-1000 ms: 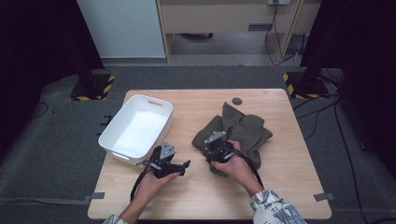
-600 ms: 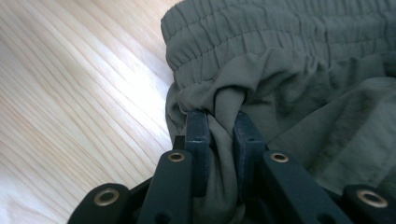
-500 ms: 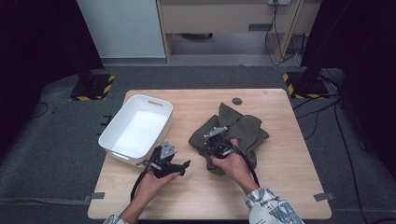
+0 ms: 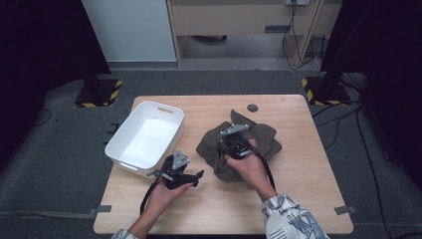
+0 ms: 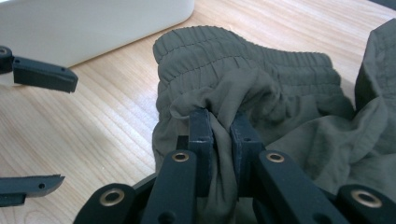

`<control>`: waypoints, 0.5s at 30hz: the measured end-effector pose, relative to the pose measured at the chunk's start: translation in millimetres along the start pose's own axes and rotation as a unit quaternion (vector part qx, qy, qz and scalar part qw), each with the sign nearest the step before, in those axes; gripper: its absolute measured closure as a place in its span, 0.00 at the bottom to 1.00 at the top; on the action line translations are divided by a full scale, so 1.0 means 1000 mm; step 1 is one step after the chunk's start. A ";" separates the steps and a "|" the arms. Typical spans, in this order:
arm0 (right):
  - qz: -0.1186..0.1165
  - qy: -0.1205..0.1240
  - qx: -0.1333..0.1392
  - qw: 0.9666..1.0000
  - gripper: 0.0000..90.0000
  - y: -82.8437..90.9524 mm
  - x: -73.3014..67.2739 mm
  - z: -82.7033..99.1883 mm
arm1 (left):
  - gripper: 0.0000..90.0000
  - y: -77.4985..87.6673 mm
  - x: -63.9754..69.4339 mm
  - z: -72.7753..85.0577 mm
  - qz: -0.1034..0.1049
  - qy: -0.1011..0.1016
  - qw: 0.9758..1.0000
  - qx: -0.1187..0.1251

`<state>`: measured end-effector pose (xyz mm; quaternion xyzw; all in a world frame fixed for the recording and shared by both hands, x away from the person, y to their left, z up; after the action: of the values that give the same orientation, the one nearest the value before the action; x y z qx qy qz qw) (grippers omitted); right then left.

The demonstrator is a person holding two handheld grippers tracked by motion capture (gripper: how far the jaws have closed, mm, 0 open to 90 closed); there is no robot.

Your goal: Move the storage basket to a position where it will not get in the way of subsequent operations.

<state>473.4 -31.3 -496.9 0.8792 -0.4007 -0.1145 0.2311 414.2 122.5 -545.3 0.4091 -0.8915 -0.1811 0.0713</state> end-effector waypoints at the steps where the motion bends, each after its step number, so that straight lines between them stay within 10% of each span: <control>1: 0.001 -0.003 0.001 1.000 0.91 0.001 0.002 -0.001 | 0.18 -0.001 0.001 0.000 0.001 0.000 1.000 -0.001; 15: 0.034 -0.017 0.014 0.999 0.76 0.016 0.036 -0.003 | 0.32 -0.010 0.004 -0.004 0.009 0.010 1.000 -0.001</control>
<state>487.4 -67.5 -486.9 0.8663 -0.4354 -0.1159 0.2157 419.8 112.2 -545.6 0.4025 -0.8943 -0.1772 0.0823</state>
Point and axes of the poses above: each handheld gripper's, and its own axes: y roughly backward along the jaws, z roughly out of its underside, x roughly to its right, the point moved 7 cm from there along -y, roughly forward along the jaws, and after that the axes turned 14 degrees about x, right-handed, at the moved point
